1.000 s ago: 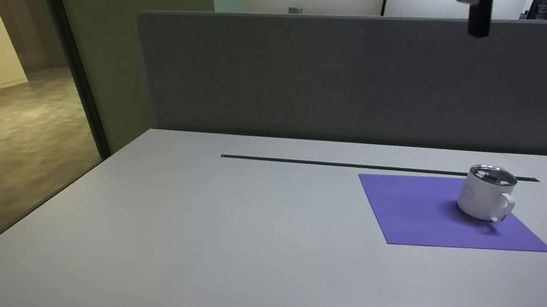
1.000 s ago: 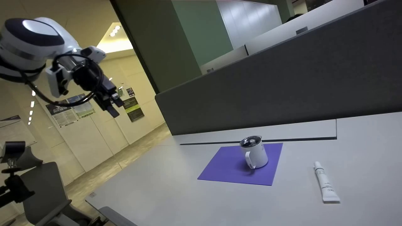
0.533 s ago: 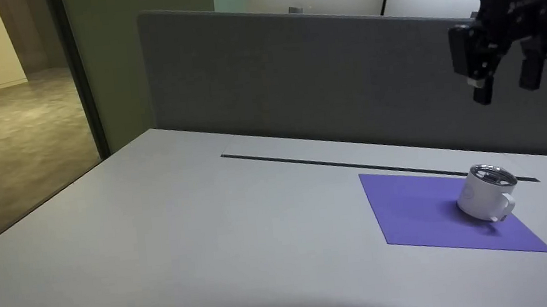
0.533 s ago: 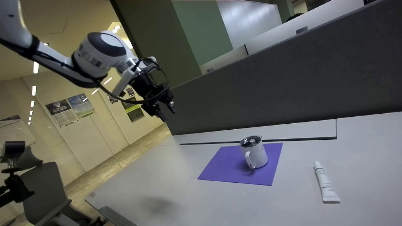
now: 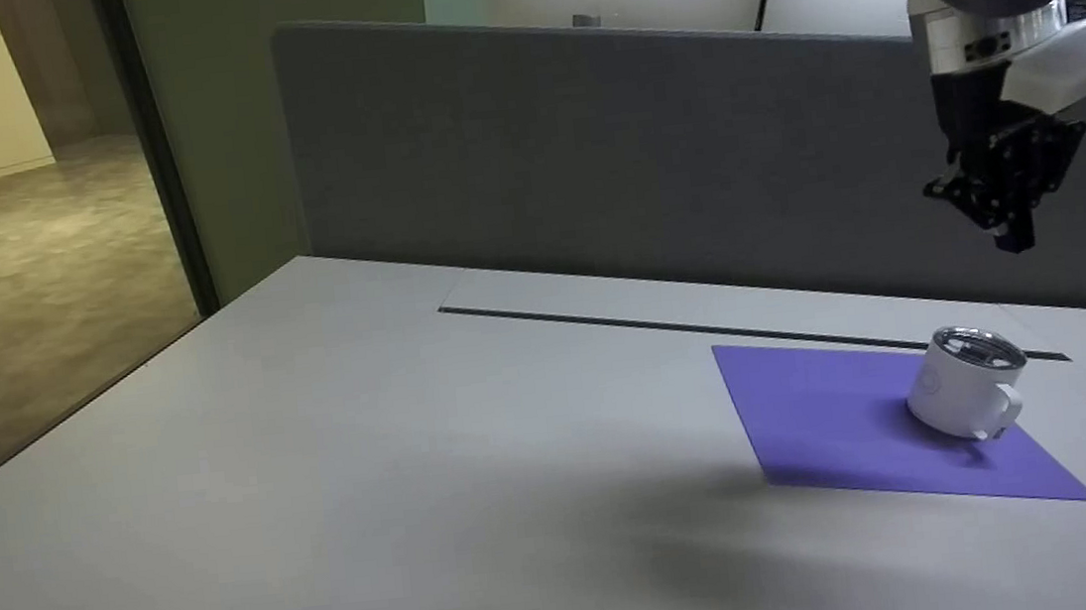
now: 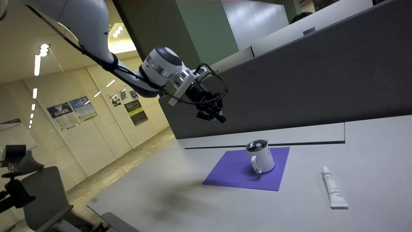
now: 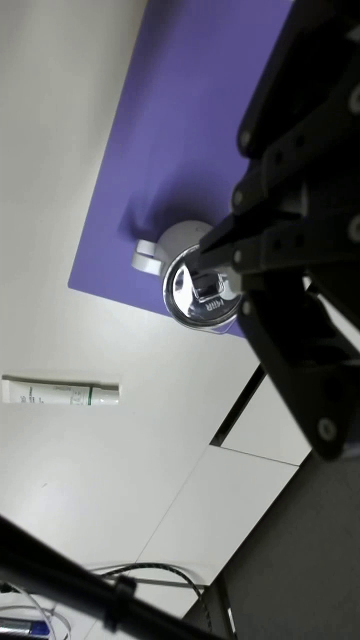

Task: Remove the silver lid from the white mug

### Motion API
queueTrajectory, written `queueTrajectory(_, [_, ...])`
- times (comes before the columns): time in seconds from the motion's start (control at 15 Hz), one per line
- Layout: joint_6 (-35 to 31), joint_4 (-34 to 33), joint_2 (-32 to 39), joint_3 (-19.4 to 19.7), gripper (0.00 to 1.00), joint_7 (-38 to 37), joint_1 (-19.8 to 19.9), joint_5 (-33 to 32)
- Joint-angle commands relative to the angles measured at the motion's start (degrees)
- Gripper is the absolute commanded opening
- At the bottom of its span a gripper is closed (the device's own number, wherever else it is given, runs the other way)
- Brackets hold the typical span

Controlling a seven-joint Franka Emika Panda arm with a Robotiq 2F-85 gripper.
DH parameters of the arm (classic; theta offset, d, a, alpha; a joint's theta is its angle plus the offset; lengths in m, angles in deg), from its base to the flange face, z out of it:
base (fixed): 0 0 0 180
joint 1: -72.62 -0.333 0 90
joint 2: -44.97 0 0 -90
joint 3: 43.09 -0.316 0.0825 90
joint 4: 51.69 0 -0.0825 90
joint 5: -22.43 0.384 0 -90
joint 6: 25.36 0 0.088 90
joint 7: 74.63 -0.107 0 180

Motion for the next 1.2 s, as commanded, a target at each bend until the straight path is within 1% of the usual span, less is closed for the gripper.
queueTrajectory(0.0, [0.24, -1.71, 1.38, 2.77, 0.03, 0.68, -2.52, 1.09])
queueTrajectory(0.13, [0.83, -3.14, 2.46, 2.91, 0.01, 0.68, -2.89, 1.10])
queueTrajectory(0.33, [1.33, -3.47, 2.43, 2.85, 0.01, 0.66, -3.14, 1.07])
queueTrajectory(0.47, [0.44, -3.63, 2.61, 3.31, 0.00, -0.40, -3.09, 0.40])
queueTrajectory(0.53, [-1.17, -3.92, 3.11, 4.01, 0.00, -1.27, -3.03, -0.21])
queueTrajectory(0.6, [-3.07, -4.14, 3.67, 4.57, 0.00, -0.41, -2.89, -0.39])
queueTrajectory(0.93, [-12.92, -5.24, 8.85, 7.35, 0.00, 8.13, -1.62, -1.38])
queueTrajectory(1.13, [-17.06, -5.64, 11.92, 8.89, 0.00, 11.01, -1.40, -0.77])
